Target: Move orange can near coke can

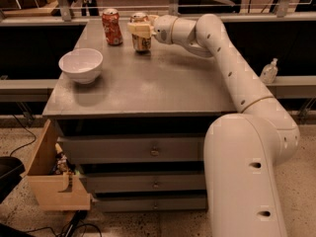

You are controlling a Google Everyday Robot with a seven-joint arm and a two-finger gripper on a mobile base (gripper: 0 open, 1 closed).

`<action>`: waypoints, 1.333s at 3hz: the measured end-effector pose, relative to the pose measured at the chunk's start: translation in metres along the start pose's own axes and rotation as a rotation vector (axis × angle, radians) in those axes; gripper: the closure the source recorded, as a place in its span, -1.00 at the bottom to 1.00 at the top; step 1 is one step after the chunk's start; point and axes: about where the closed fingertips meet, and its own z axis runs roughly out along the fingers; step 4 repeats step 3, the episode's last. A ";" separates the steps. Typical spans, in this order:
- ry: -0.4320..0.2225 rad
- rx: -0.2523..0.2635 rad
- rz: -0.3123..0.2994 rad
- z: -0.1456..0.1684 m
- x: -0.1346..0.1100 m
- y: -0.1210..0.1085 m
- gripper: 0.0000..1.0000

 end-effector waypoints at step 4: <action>0.000 -0.012 0.003 0.009 0.002 0.005 -1.00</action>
Offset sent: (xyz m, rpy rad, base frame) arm -0.0003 0.0034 -0.0006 0.0004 0.0010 0.0042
